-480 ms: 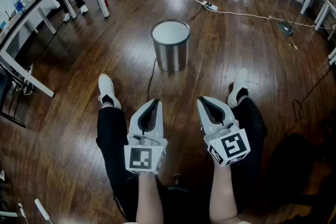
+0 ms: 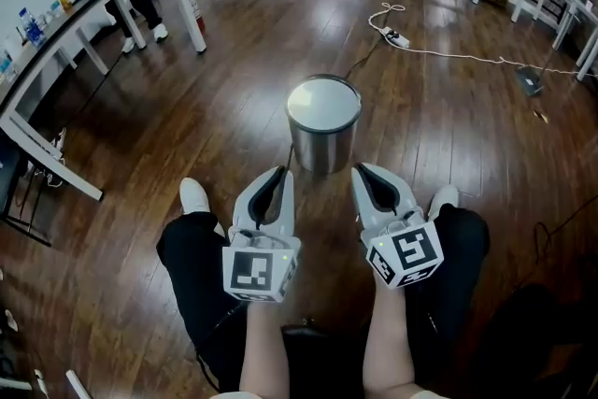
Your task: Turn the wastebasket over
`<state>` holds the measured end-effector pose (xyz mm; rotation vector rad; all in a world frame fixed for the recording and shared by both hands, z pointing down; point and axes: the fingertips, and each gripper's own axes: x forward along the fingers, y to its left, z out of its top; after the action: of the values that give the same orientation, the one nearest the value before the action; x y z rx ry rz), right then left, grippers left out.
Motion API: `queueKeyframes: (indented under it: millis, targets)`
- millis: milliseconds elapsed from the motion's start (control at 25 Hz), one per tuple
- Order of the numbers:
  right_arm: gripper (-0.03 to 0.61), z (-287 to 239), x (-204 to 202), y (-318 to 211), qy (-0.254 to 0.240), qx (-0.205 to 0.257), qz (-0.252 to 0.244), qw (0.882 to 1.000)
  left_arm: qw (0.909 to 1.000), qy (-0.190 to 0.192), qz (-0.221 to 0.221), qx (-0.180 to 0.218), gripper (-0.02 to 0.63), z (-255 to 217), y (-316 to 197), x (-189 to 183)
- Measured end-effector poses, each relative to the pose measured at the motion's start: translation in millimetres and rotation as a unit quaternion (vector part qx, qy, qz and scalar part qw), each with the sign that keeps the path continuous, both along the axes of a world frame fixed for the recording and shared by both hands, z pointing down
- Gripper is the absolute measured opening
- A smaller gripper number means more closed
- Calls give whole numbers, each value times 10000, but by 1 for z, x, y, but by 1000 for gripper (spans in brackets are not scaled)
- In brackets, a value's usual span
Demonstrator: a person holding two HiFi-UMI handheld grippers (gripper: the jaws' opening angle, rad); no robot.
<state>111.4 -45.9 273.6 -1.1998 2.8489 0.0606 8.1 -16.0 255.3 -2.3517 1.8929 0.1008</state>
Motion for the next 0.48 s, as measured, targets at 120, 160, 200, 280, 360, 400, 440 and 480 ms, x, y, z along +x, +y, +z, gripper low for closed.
queueKeyframes:
  millis: [120,160,200,280,360,400,440,480]
  targets:
    - [-9,-11,-14,-42,-24,19,65,10000,9999,-77,28,104,18,-18,-38,-23]
    - [-9,-15,-20,-54,-3,41,76,10000,9999,-67,52,151,18,-25,-49,-31]
    - [-9,-19,-24,-65,8,60,93,9999,9997,-73,86,203,21,-31,-60,-39]
    - [-8,-26,-32,-88,30,113,120,9999,9994,-113,146,285,31,-40,-82,-49]
    - [-9,-33,-43,-112,58,172,109,9998,9992,-135,201,309,37,-44,-106,-58]
    - [-8,-36,-50,-122,64,192,99,9997,9992,-139,229,299,43,-45,-118,-64]
    - [-8,-39,-56,-130,73,208,88,9997,9992,-130,253,281,46,-45,-129,-69]
    - [-8,-39,-63,-137,93,225,72,9997,9992,-111,270,263,48,-44,-139,-74]
